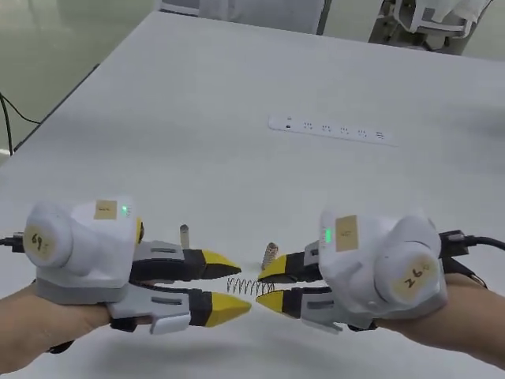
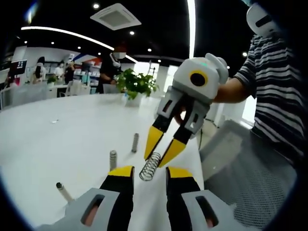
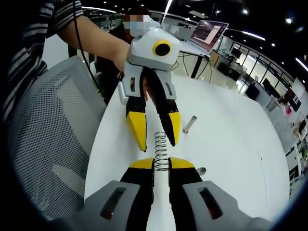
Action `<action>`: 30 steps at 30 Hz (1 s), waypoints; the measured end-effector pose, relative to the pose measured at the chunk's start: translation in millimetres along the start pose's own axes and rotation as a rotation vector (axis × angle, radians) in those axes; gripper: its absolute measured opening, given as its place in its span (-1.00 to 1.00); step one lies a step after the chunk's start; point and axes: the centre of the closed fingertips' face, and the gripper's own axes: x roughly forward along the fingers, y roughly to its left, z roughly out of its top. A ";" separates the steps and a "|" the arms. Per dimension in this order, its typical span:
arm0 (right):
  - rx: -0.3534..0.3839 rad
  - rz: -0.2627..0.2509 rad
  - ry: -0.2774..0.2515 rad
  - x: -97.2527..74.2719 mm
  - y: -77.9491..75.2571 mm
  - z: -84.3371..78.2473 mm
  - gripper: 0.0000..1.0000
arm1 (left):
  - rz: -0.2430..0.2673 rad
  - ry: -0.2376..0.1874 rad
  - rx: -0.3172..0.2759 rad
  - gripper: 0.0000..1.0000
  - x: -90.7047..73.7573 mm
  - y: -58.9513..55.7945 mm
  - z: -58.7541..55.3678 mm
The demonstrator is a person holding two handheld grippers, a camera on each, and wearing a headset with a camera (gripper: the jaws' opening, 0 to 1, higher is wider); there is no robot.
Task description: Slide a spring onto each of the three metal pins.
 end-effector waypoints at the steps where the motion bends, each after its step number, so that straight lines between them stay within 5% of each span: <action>1: -0.003 0.003 -0.002 -0.3 0.6 0.7 -0.85 | -0.005 0.003 0.001 -0.71 0.0 -0.6 -0.6; 5: -0.031 0.020 -0.008 -0.3 5.1 3.7 -0.85 | -0.019 0.007 0.021 -0.89 0.5 -2.1 0.3; 18: -0.023 0.019 -0.010 -1.3 2.6 3.9 -0.85 | -0.058 0.024 0.076 -0.94 1.0 -5.0 3.4; 30: 0.018 0.073 0.022 -1.3 16.6 -10.3 -0.78 | -0.119 0.058 0.070 -0.95 3.8 -16.7 -1.7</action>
